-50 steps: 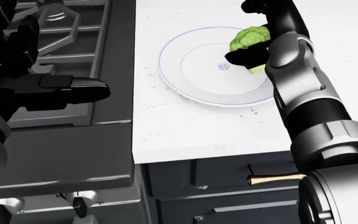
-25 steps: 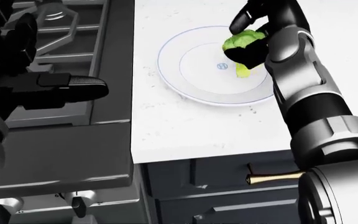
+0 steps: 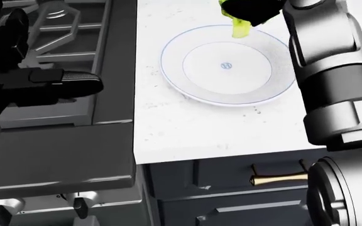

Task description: Pick the broccoli from the plate and place it in the pan.

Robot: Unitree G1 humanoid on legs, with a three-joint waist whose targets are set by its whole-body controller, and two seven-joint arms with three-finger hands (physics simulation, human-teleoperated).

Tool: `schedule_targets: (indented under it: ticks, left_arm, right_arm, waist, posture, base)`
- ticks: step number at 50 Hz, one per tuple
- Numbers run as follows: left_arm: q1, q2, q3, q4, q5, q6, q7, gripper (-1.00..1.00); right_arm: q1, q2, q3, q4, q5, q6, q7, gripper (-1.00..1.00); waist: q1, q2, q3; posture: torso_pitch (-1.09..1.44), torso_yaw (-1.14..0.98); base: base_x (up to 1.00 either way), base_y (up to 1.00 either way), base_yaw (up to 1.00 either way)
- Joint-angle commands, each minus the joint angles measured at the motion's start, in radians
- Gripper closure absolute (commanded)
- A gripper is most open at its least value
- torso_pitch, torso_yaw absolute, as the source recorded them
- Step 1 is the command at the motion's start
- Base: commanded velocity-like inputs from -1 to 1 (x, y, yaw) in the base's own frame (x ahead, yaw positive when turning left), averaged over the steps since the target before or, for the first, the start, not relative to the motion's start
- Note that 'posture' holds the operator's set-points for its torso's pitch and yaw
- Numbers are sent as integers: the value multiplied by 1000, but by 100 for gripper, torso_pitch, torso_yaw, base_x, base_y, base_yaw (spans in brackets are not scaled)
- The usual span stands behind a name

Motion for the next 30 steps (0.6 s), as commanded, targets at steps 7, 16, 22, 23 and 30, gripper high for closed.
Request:
schedule_targets:
  ticks: [7, 16, 22, 23, 30]
  left_arm:
    - [-37, 24, 13, -31, 4, -26, 15, -100]
    - [-55, 60, 24, -28, 42, -34, 31, -100]
    - [-61, 62, 31, -31, 48, -28, 32, -100]
    - [-60, 62, 30, -28, 49, -31, 31, -100]
    - [-57, 58, 26, -22, 54, -36, 30, -100]
  right_arm:
    - [8, -17, -2, -264, 36, 183, 74, 100]
    - [16, -13, 6, -449, 15, 325, 127, 100]
    - [2, -14, 13, -493, -1, 347, 147, 100]
    - [2, -13, 13, -491, -5, 341, 146, 100]
    - [-6, -5, 10, -473, -7, 323, 147, 100]
  waist:
    - [1, 0, -29]
    - [0, 6, -24]
    - [-3, 8, -23]
    - [-3, 9, -23]
    - [-17, 20, -45]
  posture:
    - [0, 0]
    - [0, 0]
    - [0, 0]
    - [0, 0]
    - [0, 0]
  base:
    - [0, 0, 0]
    - [0, 0, 0]
    - [0, 0, 0]
    - [0, 0, 0]
    - [0, 9, 0]
